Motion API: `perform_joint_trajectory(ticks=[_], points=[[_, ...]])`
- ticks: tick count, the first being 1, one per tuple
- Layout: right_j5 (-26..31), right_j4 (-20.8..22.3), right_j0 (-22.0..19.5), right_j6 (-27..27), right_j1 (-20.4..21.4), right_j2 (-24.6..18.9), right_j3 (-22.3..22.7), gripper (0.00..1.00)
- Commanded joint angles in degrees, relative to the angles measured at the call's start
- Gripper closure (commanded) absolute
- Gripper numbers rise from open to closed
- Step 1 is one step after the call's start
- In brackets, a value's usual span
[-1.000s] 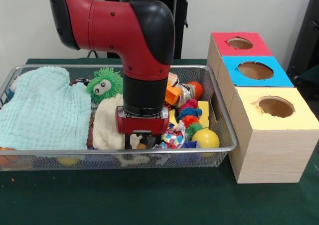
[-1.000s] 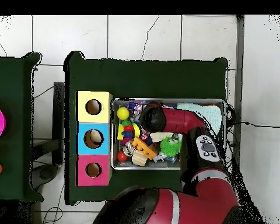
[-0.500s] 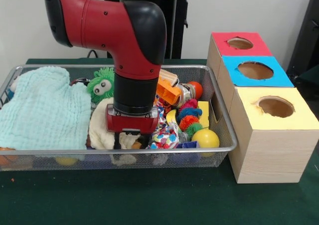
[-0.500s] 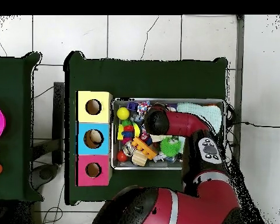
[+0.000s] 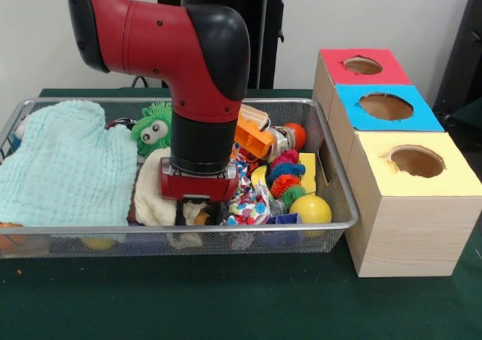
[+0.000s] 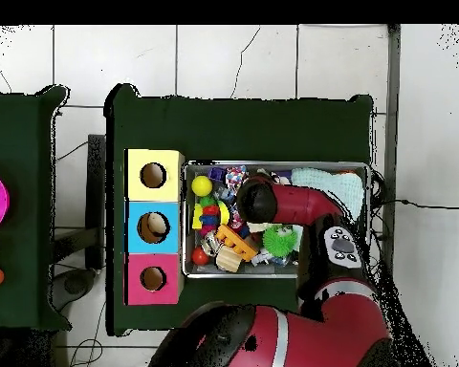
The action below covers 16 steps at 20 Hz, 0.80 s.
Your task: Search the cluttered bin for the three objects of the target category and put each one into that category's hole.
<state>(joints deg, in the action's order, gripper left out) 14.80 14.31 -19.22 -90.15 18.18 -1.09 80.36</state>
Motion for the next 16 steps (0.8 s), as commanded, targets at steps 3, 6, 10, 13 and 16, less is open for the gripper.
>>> perform_joint_trajectory(ticks=[3, 6, 10, 13, 16], points=[[1.6, 3.4, -0.4, -2.9, -4.6, -1.5, 2.4, 1.0], [3.0, 3.0, -0.6, -2.6, -4.4, -1.9, 2.9, 1.0], [4.4, 2.5, -0.8, -2.3, -4.3, -2.4, 3.5, 1.0], [5.9, 2.1, -0.2, -2.5, -3.9, -2.2, 3.8, 1.0], [9.2, 0.5, 0.4, -3.4, -0.8, -2.2, 6.2, 1.0]])
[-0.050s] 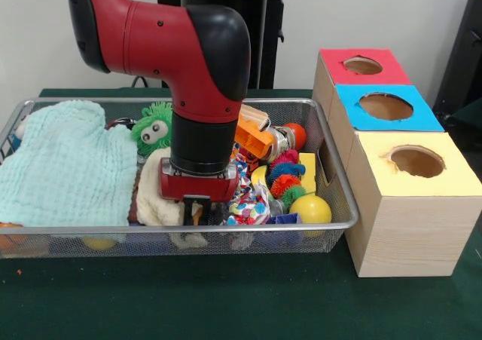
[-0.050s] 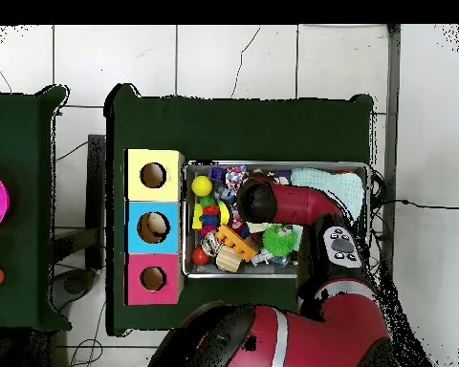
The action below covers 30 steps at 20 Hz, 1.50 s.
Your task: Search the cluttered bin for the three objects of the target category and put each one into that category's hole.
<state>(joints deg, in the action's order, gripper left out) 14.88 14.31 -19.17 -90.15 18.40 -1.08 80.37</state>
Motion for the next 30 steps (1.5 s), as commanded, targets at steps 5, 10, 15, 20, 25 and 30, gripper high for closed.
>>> perform_joint_trajectory(ticks=[5, 10, 15, 20, 25, 30], points=[[16.6, -3.4, 3.0, -6.9, 9.5, -1.4, 12.9, 1.0], [18.0, -6.0, 4.6, -10.3, 13.4, -1.2, 15.8, 1.0], [15.3, -7.2, 4.5, -11.7, 14.7, -1.3, 18.6, 1.0], [14.7, -9.2, 5.3, -12.5, 16.0, -1.1, 20.6, 1.0], [14.3, -11.3, 6.1, -13.4, 17.1, -1.0, 22.2, 1.0], [14.1, -13.2, 5.6, -12.7, 17.6, -1.6, 23.8, 1.0]])
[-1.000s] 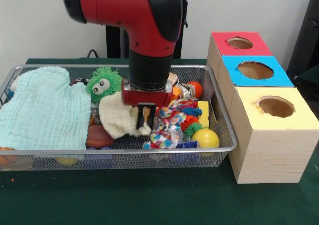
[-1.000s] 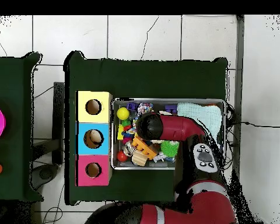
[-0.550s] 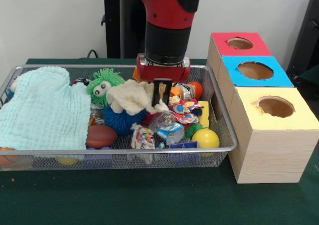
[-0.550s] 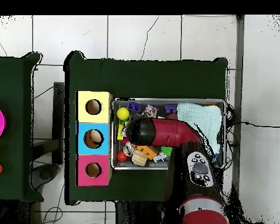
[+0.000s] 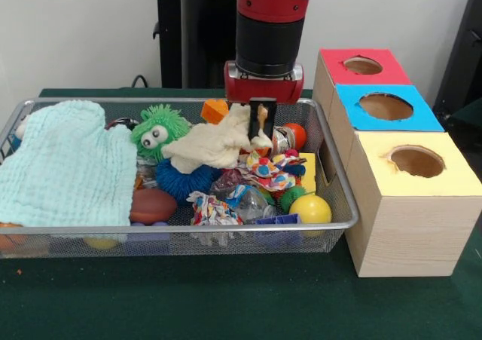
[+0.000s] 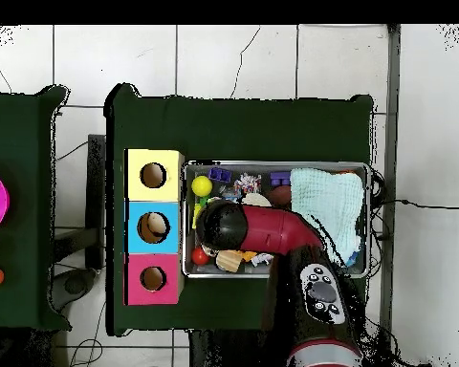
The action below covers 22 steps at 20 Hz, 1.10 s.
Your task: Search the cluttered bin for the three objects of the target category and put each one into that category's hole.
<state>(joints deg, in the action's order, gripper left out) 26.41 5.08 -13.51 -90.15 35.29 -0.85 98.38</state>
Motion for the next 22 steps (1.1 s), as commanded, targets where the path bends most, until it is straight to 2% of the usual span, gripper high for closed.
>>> perform_joint_trajectory(ticks=[1, 4, 7, 8, 15, 18, 22], points=[[2.7, -4.5, -0.2, -12.4, 0.8, -2.1, 6.0, 1.0], [2.4, -5.7, -0.3, -12.2, 0.6, -3.0, 6.7, 1.0], [-0.4, -5.3, -0.9, -10.5, 0.4, -3.8, 7.1, 1.0], [-0.7, -5.4, -1.2, -9.8, 0.2, -4.0, 7.2, 0.0], [0.4, -6.8, -3.0, -8.6, -0.4, -6.6, 8.7, 0.0], [0.0, -8.5, -4.9, -8.4, -1.5, -9.1, 10.0, 0.0], [-0.3, -9.3, -4.9, -9.0, -1.4, -9.3, 11.1, 0.0]])
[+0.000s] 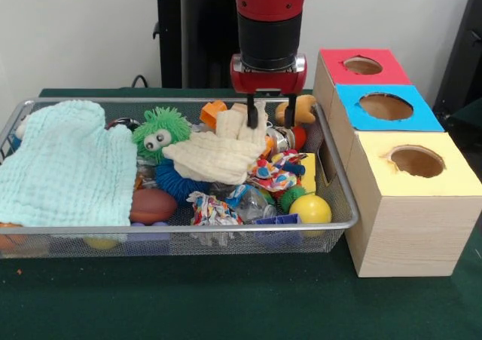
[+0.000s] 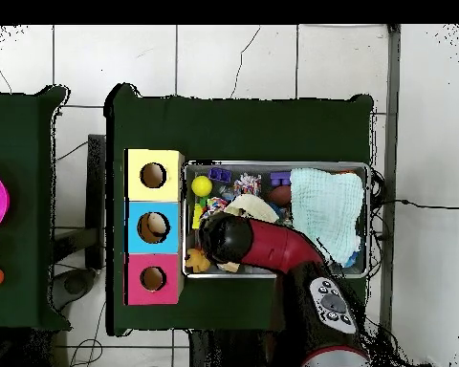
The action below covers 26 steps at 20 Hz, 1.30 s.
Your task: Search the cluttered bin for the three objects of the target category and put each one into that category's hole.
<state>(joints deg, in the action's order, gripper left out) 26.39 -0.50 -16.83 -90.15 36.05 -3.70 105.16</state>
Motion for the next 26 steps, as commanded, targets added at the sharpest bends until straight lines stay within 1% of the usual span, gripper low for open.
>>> perform_joint_trajectory(ticks=[1, 3, 5, 7, 10, 14, 16, 18, 26], points=[[-0.3, -4.0, -1.7, -9.2, -2.1, -6.6, 4.7, 0.0], [-0.4, -4.2, -1.9, -9.3, -1.5, -6.9, 5.6, 0.0], [0.3, -4.6, -1.7, -9.8, 0.4, -6.7, 7.5, 0.0], [0.0, -4.8, -0.9, -10.8, 3.4, -6.1, 10.5, 0.0], [-1.1, -4.2, 2.1, -12.9, 6.6, -3.0, 12.7, 0.0], [-2.2, -3.8, 6.2, -15.6, 9.0, 1.1, 14.1, 0.0], [-2.9, -4.0, 7.1, -15.9, 9.4, 2.1, 14.6, 0.0], [-3.8, -4.2, 7.7, -15.9, 8.9, 2.9, 14.3, 0.0], [-11.3, -3.4, 9.3, -15.6, 4.0, 5.8, 12.1, 0.0]])
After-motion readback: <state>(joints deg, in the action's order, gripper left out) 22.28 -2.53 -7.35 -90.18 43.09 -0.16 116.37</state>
